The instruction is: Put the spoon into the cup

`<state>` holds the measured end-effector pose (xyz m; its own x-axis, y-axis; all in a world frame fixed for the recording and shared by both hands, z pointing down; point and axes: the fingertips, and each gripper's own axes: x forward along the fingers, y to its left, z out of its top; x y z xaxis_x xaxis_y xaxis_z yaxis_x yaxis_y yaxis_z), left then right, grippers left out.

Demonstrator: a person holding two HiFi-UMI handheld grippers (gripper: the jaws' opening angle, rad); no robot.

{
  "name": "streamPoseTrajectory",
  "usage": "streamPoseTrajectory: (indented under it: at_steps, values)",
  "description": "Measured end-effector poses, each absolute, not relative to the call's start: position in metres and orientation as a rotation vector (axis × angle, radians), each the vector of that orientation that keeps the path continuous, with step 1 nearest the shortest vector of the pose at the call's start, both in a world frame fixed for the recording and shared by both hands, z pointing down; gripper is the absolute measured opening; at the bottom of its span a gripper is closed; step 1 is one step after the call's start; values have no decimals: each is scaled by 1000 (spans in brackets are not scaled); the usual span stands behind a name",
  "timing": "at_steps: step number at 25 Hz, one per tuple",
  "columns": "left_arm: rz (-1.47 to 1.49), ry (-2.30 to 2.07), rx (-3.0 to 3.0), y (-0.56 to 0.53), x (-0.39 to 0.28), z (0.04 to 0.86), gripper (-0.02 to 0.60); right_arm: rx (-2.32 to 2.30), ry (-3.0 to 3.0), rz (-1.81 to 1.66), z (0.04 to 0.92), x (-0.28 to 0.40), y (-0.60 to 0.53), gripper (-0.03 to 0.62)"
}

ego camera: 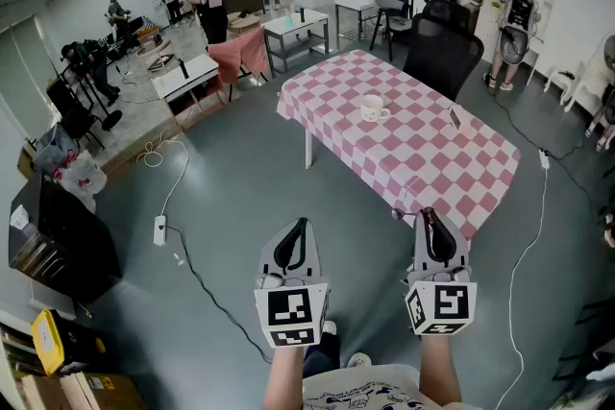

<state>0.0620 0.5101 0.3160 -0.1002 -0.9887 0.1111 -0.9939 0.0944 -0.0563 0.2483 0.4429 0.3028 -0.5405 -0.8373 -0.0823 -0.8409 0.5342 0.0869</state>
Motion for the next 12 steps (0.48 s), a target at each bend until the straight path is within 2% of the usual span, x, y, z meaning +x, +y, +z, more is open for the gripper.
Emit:
streamPoseTrajectory:
  at_steps: [12]
  values:
    - [177, -2284, 2058, 503, 56, 321, 14, -1504, 2735, 161, 308, 244, 433, 52]
